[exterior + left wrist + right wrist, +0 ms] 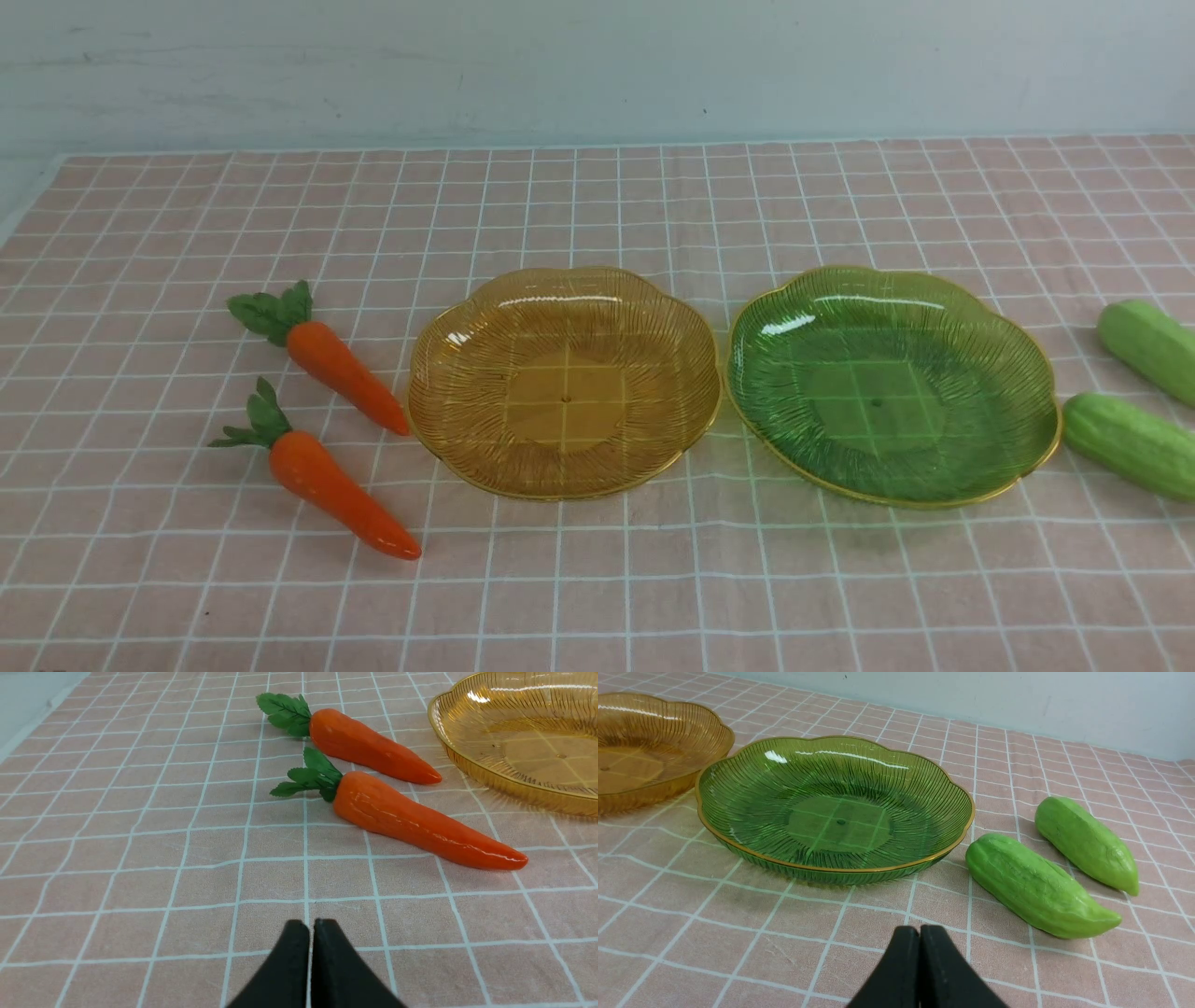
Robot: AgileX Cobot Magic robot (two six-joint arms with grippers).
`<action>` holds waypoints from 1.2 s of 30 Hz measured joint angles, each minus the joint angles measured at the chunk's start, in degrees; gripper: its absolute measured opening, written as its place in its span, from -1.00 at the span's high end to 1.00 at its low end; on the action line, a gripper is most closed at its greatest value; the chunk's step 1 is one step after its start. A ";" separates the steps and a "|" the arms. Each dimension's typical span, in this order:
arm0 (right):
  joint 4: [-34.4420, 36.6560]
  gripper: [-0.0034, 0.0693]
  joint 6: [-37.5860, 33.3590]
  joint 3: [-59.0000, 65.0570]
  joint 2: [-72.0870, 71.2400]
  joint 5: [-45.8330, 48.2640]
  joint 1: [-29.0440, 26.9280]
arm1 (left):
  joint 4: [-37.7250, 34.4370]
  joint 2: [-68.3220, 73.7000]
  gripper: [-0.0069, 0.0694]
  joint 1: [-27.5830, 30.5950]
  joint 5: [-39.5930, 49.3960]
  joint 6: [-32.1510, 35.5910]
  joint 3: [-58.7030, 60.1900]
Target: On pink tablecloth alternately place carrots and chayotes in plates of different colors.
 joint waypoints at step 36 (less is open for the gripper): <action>8.86 0.95 4.47 0.00 0.00 -0.36 0.00 | -4.61 0.00 0.83 0.00 0.00 -4.79 0.00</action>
